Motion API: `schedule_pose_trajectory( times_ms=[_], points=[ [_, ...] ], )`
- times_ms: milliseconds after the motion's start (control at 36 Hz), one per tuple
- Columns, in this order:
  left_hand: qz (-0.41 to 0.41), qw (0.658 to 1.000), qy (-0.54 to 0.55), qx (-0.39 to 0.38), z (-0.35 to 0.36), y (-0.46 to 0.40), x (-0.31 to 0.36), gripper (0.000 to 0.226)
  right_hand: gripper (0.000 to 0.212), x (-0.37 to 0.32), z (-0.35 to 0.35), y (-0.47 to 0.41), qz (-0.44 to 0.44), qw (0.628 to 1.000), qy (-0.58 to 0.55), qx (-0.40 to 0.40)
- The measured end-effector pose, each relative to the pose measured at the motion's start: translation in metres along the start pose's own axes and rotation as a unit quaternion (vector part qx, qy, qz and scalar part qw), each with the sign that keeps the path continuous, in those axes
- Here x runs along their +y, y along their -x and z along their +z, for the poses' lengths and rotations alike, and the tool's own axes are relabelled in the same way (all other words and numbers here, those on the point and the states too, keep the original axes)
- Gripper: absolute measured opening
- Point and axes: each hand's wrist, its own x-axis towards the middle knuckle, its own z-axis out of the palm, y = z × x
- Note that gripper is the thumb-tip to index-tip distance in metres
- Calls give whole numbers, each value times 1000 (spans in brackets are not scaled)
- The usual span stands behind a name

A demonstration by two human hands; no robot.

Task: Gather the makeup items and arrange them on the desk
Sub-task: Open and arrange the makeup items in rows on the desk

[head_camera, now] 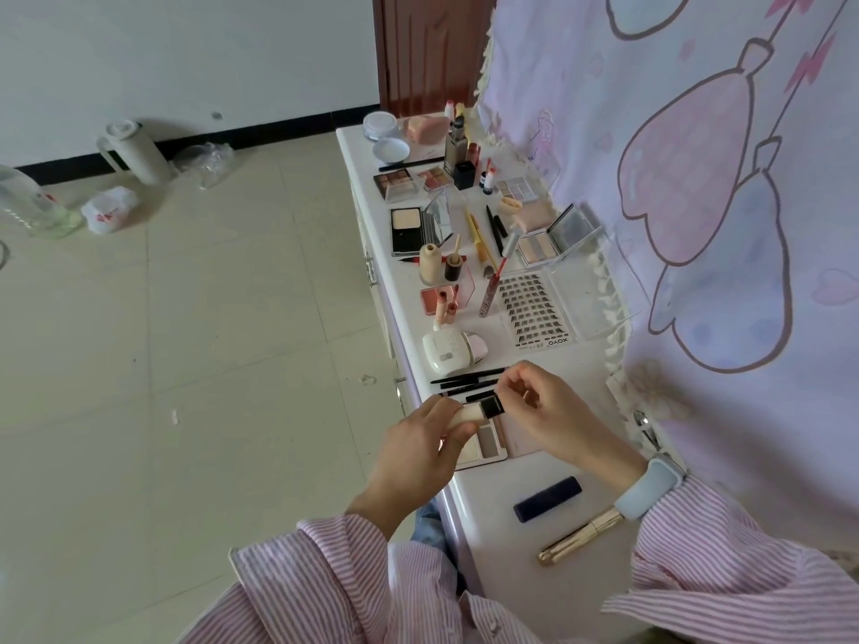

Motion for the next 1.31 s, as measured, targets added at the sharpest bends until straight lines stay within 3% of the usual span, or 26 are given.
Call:
schedule_pose_trajectory(
  times_ms=[56,167,278,472,611,778,861,944,1056,1194,1306],
  points=[
    [3,1000,1,3,0,-1,-1,48,4,0,-2,-1,36,999,-15,-38],
    [9,1000,2,-4,1,-2,0,46,31,-3,-1,0,56,998,25,-22],
    [0,1000,9,-1,1,-3,-1,52,7,1,-2,-1,35,999,-9,-17],
    [0,1000,11,0,2,-7,-2,53,30,-4,-5,-4,66,997,13,-34],
    [-28,999,18,-7,0,-8,-7,54,7,0,-13,-8,43,999,-19,-14],
    [-85,995,55,23,2,-3,-30,44,11,17,-40,-19,71,995,-60,37],
    [-162,973,153,54,4,-5,-34,28,10,34,-47,-26,138,961,-219,93],
    [-238,929,273,71,6,-10,-32,22,11,60,-46,-34,221,887,-388,121],
    [-270,908,309,81,11,-20,-30,25,18,92,-35,-44,274,846,-432,147],
    [-277,904,320,50,17,-35,-16,35,20,106,-24,-52,270,906,-287,155],
    [-244,935,254,40,27,-52,-9,35,20,107,-22,-59,229,954,-138,138]
  ],
)
